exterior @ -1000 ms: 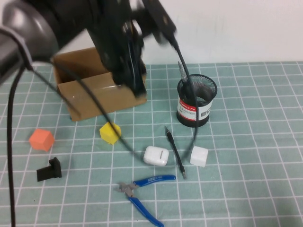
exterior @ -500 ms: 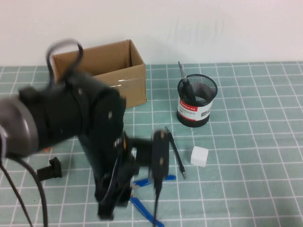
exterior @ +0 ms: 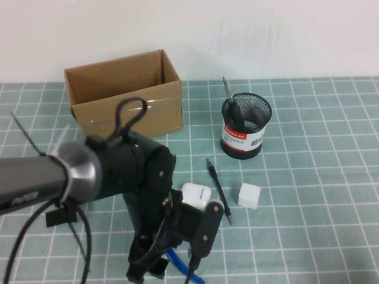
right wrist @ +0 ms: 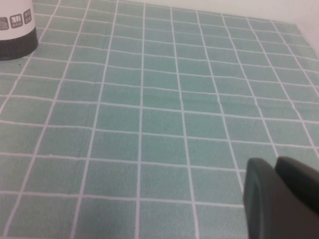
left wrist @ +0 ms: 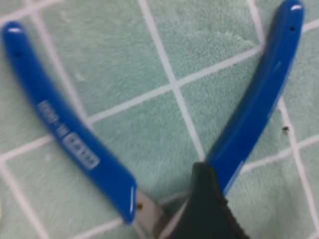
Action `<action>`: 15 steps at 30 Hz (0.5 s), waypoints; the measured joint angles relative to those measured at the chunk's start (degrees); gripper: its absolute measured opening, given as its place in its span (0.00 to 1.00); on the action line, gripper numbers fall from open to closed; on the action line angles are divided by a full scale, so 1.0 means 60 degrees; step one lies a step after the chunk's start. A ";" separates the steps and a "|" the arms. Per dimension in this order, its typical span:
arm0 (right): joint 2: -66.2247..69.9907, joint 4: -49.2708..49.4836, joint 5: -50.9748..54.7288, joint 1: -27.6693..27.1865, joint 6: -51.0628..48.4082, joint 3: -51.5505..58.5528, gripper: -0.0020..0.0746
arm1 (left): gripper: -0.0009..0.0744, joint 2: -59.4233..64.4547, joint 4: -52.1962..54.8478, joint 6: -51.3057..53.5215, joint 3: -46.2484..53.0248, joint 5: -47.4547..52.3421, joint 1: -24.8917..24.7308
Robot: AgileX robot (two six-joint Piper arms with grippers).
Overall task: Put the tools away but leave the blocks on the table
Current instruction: Pick up the pliers from the table
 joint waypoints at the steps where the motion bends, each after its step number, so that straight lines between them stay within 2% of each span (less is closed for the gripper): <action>1: 0.0000 0.0000 0.0000 0.0000 0.0000 0.0000 0.02 | 0.57 0.0120 0.0000 0.0042 0.0000 0.0000 0.0000; 8: 0.0000 0.0000 0.0000 0.0000 0.0000 0.0000 0.02 | 0.56 0.0656 -0.0079 0.0141 -0.0638 -0.0078 0.0000; 15: 0.0000 0.0000 0.0000 0.0000 0.0000 0.0000 0.02 | 0.50 0.1149 -0.0167 0.0157 -0.1125 0.0238 -0.0007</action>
